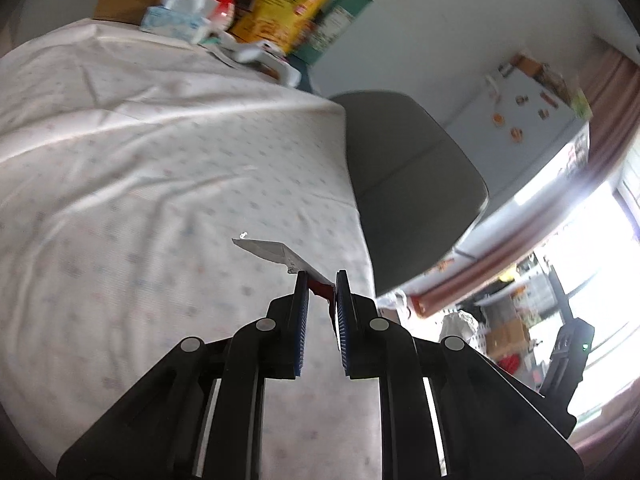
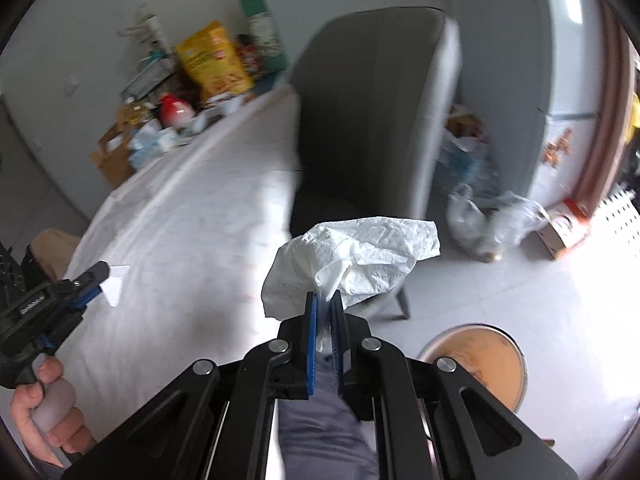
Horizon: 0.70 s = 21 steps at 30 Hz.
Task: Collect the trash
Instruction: 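Lift the tissue and paper scrap and carry both over the floor bin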
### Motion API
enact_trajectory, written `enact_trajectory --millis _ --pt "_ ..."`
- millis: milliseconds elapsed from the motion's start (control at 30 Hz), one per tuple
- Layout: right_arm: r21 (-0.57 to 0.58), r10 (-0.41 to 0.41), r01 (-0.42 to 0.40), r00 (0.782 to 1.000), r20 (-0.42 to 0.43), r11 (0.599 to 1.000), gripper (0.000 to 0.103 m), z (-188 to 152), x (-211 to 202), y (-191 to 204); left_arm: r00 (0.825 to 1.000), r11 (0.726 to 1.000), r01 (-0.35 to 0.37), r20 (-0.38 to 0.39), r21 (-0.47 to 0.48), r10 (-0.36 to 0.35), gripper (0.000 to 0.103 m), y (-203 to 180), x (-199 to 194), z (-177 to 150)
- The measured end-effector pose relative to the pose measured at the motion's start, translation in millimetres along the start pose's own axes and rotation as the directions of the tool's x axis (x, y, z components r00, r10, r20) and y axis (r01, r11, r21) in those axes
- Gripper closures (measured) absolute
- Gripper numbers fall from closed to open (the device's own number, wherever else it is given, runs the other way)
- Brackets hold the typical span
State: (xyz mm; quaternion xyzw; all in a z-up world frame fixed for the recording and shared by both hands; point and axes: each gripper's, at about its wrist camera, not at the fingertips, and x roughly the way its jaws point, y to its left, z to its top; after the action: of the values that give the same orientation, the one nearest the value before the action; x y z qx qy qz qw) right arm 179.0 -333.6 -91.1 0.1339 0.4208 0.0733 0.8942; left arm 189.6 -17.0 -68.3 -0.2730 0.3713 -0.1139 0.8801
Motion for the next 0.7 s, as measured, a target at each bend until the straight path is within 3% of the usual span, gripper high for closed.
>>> enact_trajectory --millis 533,700 --pt "0.161 -0.142 0.146 0.989 -0.037 0.976 0.095 -42.2 -17.3 -116.4 0.987 0.984 0.074 -0.154 0.165 -0.048 0.089 -92.5 66.3 -40.8" --pt "0.197 -0.157 0.167 0.986 -0.062 0.966 0.095 -53.8 -11.0 -136.3 0.978 0.975 0.085 -0.204 0.204 -0.042 0.089 -115.4 88.7 -58.7"
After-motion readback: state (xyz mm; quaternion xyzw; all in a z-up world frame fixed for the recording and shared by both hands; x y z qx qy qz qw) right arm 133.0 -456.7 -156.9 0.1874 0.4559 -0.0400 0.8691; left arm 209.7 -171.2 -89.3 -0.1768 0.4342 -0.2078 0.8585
